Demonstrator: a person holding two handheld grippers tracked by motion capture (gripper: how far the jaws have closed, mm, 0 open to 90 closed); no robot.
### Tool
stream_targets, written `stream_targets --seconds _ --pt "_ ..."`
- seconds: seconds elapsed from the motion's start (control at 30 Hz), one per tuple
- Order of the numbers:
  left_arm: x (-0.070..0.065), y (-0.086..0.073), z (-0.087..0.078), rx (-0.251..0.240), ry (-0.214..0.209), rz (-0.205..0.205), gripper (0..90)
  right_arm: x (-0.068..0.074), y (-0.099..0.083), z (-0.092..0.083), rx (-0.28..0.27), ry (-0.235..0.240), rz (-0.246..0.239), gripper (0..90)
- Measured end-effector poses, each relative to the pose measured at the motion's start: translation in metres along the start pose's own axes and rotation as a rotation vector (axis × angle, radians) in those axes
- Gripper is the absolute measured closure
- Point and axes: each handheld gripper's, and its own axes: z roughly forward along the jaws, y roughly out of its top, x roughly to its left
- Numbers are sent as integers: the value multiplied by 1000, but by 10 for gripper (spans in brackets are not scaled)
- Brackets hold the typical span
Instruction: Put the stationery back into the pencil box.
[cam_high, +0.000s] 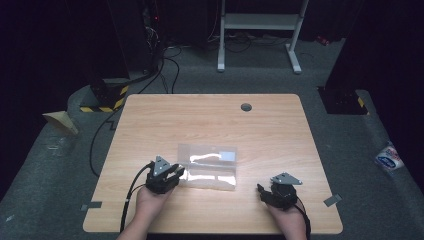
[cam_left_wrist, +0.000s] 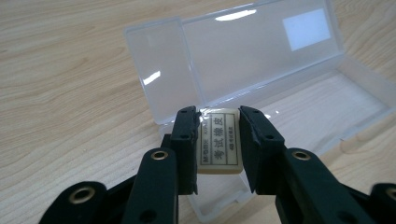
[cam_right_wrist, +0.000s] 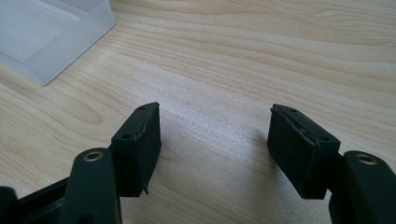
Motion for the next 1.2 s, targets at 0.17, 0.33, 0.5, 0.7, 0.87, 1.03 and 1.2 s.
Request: stream_targets --seconds 0.17,0.33,0.5,0.7,0.87,1.03,1.2 --pt "0 -1 10 14 23 -27 680 0 0 0 -1 0 -4 352" --pt "-1 -3 17 45 41 -26 680 0 0 0 -2 2 -7 353" --pt "-4 -3 19 48 49 -28 679 0 0 0 -2 2 -7 353" --pt "-9 -5 23 69 66 -20 677 0 0 0 -3 3 -9 360" --pt "-9 -4 23 57 81 -17 647 0 0 0 -4 4 -9 360" --pt "-7 -1 20 38 64 -35 554 0 0 0 -4 2 -4 366" --pt "-6 1 18 27 48 -31 516 0 0 0 -4 2 -3 367"
